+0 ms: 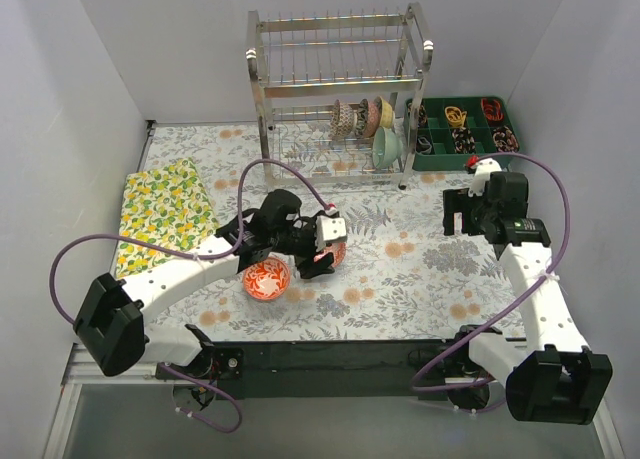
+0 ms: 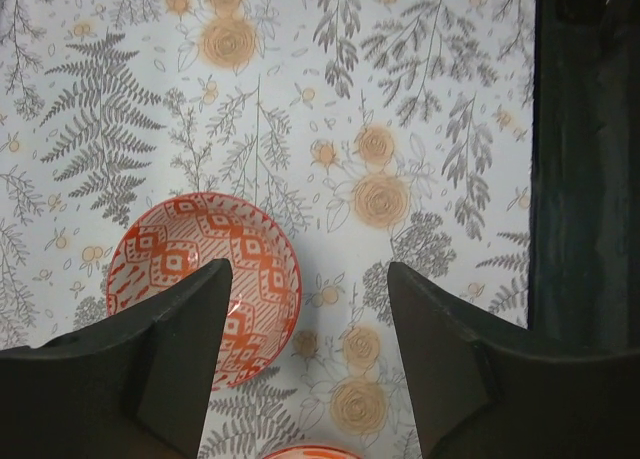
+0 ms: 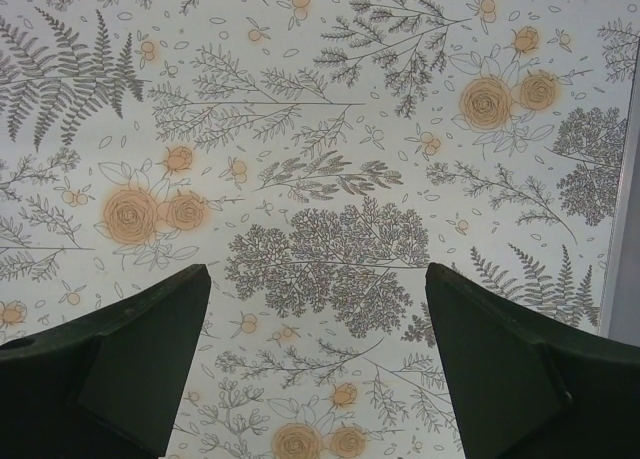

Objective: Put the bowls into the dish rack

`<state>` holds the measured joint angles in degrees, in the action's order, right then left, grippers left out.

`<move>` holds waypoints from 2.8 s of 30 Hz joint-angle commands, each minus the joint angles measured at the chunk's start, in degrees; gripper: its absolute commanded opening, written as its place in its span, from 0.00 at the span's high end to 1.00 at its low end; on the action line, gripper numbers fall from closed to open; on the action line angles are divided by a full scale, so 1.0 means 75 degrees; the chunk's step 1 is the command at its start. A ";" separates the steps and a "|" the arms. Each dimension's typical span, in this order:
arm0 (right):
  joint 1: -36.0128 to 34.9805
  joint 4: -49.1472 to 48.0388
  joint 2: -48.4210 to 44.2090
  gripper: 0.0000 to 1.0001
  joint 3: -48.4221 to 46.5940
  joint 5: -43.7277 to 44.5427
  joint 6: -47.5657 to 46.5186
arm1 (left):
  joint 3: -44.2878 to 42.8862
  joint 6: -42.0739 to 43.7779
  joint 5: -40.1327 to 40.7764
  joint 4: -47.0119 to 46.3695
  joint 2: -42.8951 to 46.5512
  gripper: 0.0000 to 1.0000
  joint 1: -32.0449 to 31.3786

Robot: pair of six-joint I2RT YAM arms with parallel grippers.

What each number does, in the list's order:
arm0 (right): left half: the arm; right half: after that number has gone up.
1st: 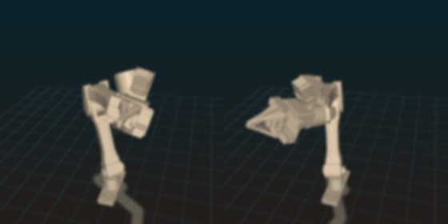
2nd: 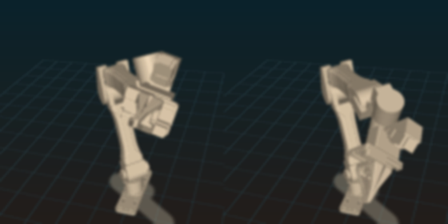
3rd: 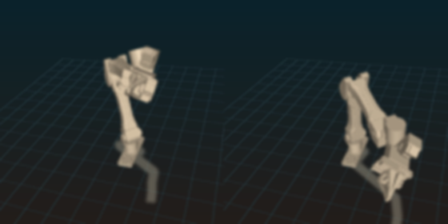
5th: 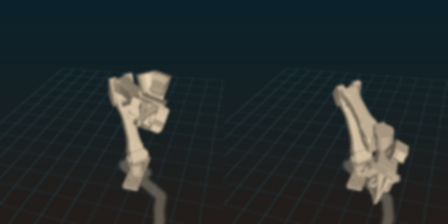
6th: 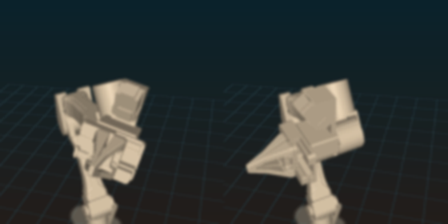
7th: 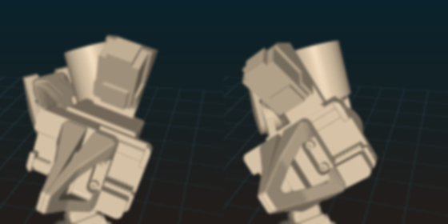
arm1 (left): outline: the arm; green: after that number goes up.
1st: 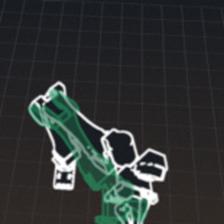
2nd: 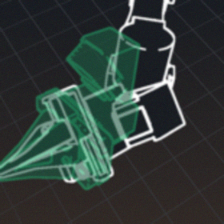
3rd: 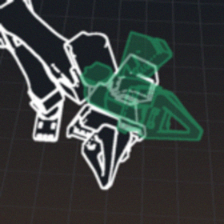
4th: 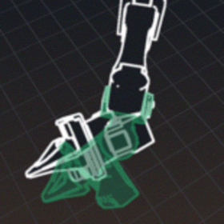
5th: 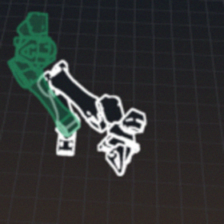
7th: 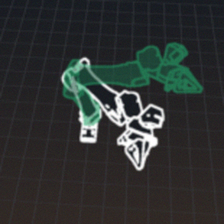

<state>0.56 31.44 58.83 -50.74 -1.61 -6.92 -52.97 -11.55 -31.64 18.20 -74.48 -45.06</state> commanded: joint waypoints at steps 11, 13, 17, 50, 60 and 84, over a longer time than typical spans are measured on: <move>-0.0063 -0.0266 -0.0683 0.03 0.0308 -0.0360 0.0325 | 0.0558 0.2021 0.1312 0.0199 -0.0663 0.48 -0.0238; -0.0063 -0.0266 -0.0777 0.03 0.0378 -0.0337 0.0348 | 0.0664 0.2056 0.1359 0.0129 -0.0710 0.51 -0.0308; -0.0063 -0.0266 -0.0883 0.03 0.0472 -0.0290 0.0348 | 0.0770 0.2091 0.1417 0.0058 -0.0816 0.55 -0.0355; -0.0063 -0.0243 -0.0848 0.04 0.0438 -0.0231 0.0489 | -0.0857 0.1251 0.1675 -0.0094 -0.1225 1.00 -0.0578; -0.0063 -0.0208 -0.0602 0.04 0.0144 0.0132 0.0337 | -0.4291 -0.2006 0.0973 -0.0515 -0.3051 1.00 -0.0110; 0.0300 0.0202 0.0207 0.05 -0.0535 0.0718 -0.0109 | -0.4210 -0.9181 -0.0423 -0.6292 -0.5127 1.00 0.1801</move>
<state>2.15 32.16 59.70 -51.18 2.74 -6.44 -81.78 -72.03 -33.91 -20.43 -111.48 -32.16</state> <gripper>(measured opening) 0.951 0.036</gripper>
